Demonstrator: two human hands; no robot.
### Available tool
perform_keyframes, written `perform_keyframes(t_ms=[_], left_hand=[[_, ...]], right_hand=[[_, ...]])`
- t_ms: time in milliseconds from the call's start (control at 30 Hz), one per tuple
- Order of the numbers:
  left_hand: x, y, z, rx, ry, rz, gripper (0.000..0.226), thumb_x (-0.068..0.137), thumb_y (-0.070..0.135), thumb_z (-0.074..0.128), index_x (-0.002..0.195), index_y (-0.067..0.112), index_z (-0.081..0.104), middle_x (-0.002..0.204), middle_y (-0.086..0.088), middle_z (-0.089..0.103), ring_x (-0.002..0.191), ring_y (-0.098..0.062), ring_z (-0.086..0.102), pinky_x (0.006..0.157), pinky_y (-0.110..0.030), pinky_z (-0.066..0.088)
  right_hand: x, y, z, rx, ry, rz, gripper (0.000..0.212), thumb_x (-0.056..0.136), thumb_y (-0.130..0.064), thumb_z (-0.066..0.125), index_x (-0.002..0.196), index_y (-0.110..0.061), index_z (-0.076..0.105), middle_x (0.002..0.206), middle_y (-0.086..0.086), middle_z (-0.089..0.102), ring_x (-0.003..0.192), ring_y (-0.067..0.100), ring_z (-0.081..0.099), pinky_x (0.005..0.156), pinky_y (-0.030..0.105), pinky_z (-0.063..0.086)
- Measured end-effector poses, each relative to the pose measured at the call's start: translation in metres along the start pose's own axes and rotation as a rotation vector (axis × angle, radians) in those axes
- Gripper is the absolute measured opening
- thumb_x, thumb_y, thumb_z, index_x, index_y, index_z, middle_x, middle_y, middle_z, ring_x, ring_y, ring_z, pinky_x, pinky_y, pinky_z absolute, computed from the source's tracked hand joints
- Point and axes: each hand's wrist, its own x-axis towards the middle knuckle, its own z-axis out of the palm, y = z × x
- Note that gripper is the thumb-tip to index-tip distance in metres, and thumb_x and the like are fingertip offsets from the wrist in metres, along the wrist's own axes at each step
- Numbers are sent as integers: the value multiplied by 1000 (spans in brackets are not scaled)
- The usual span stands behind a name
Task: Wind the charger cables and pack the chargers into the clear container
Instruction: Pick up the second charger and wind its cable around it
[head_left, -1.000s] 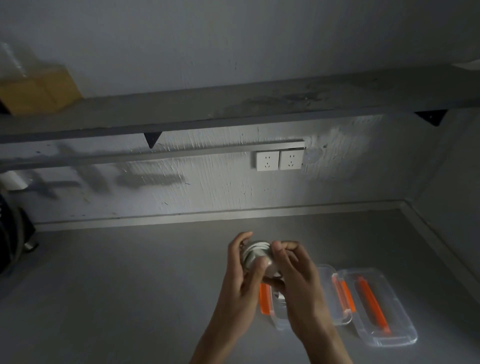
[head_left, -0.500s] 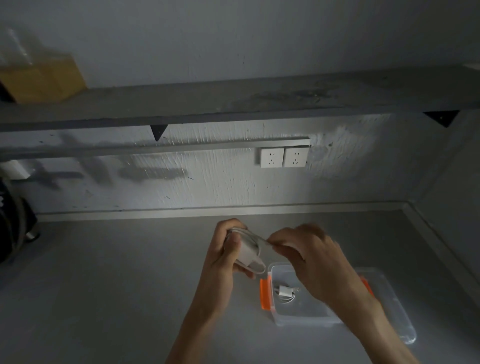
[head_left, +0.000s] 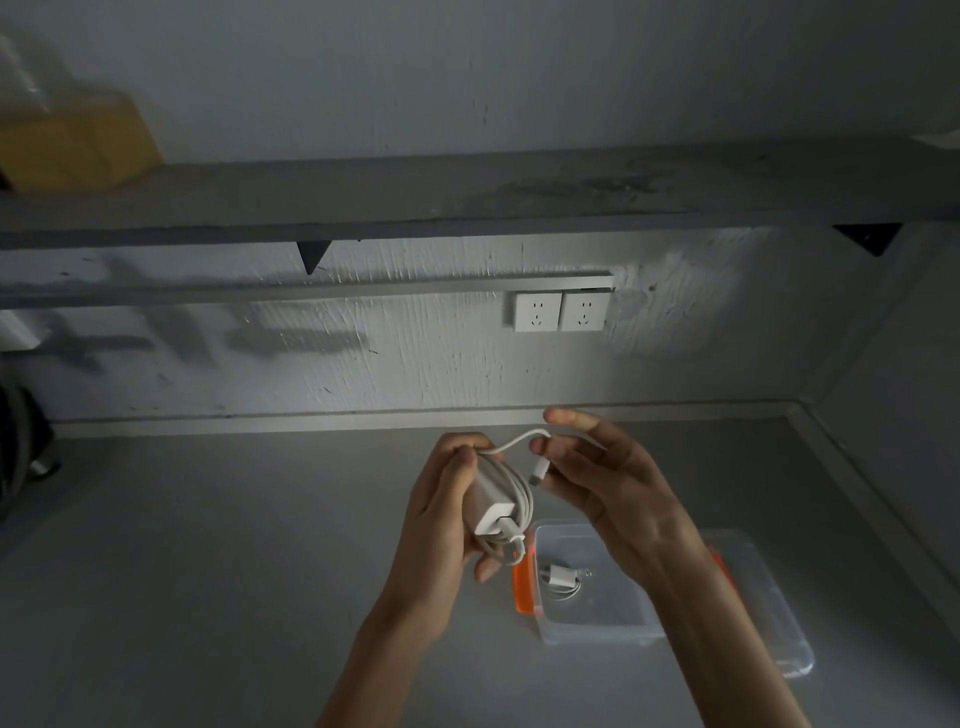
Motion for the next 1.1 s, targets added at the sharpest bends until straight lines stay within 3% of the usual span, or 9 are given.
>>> perform_keyframes(t_ms=[267,367,500,600,700,833,933,1000,1100], left_hand=[[-4,-3,4,154,-6,99,22,100,32,40,92,20,57,58,-13,53,38,-21,44,35,-22,29],[-3,-6,-1,271,-13,124,25,106,24,36,94,18,56,60,-12,51,37,-18,40,33,-21,27],[-3,-11,-8,376,-22,108,26,106,23,36,96,20,60,59,2,53,40,-7,45,36,-15,31],[-5,-12,-8,383,-35,88,26,107,20,35,99,15,60,57,12,62,42,-2,52,36,-10,35],[-6,-11,-9,458,-11,110,27,107,18,34,98,18,60,57,22,63,41,5,53,39,-4,35],[-3,-16,-14,628,60,124,29,105,25,38,90,36,60,66,26,60,52,7,51,49,-13,40],[-1,-18,-21,633,80,95,26,105,28,39,95,36,61,74,26,63,56,7,53,51,-16,38],[-2,-19,-25,580,111,100,26,105,29,39,98,34,63,78,20,66,59,4,55,51,-18,39],[0,-18,-28,539,180,124,27,104,31,38,100,32,65,91,-2,68,64,-15,60,47,-25,43]], right_hand=[[-4,20,6,63,70,52,29,76,-5,67,105,-7,70,87,12,73,78,19,70,74,25,59],[-7,27,5,7,68,93,25,84,2,63,108,-3,67,92,18,74,84,23,72,78,25,60],[-6,28,1,-35,25,225,30,85,2,64,115,0,63,100,22,73,94,28,71,94,35,56],[-7,33,2,-108,-36,287,31,81,-7,70,111,-5,67,98,17,74,92,24,70,94,37,55],[-13,37,7,-273,29,213,26,89,1,62,113,-6,68,103,21,75,94,28,71,93,38,55],[-20,34,18,-334,4,92,27,93,10,48,115,9,64,107,35,68,95,44,67,90,51,53],[-20,35,26,-533,-6,49,22,98,0,48,108,8,65,103,35,66,85,39,64,79,48,48],[-21,36,29,-797,-60,-3,24,100,-21,51,107,-7,69,97,18,72,90,30,67,82,45,51],[-25,38,37,-1048,-52,-42,40,92,-58,45,121,-36,61,103,-12,71,91,6,67,83,33,54]])
